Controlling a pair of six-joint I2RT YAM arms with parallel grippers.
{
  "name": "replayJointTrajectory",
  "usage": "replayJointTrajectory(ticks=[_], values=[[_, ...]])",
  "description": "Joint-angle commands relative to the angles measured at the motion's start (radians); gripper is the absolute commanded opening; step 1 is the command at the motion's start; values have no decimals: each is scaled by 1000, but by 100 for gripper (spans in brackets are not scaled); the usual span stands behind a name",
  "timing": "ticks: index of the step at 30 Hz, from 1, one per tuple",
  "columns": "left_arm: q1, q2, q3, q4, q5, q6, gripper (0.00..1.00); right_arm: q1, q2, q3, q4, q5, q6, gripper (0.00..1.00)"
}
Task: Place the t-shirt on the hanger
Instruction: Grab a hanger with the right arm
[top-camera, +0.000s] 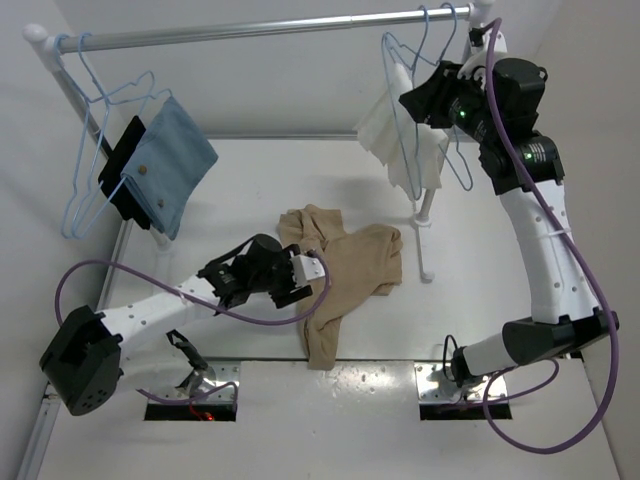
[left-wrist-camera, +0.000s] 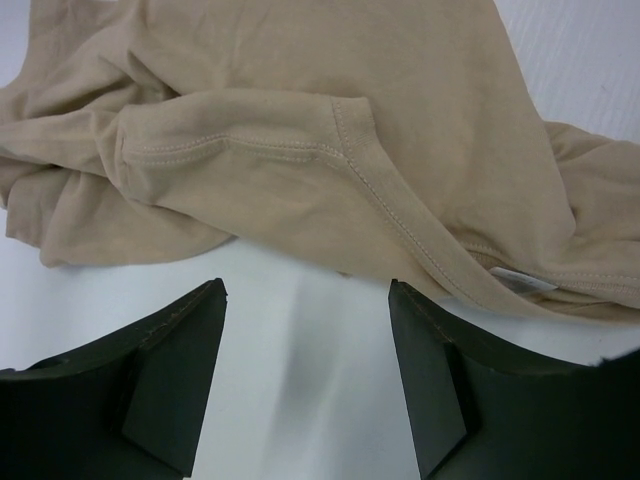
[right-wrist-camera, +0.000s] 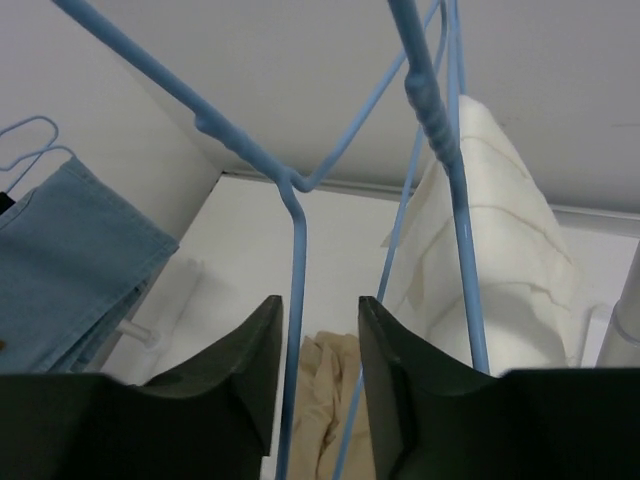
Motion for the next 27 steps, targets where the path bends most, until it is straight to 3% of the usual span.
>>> replayJointTrajectory(ticks=[1, 3, 7, 9, 27], values=[[3, -33, -17, 41, -16, -15, 72, 13, 1, -4, 95, 20, 11, 34], [3, -42, -17, 41, -16, -15, 72, 22, 1, -13, 117, 0, 11, 27], [3, -51, -26, 41, -16, -15, 72, 31, -8, -23, 157, -23, 20, 5], [3, -51, -36, 41, -26, -6, 72, 42, -9, -23, 168, -32, 20, 0], [3, -51, -45, 68, -26, -33, 72, 89, -133, -178, 434, -190, -29, 0]])
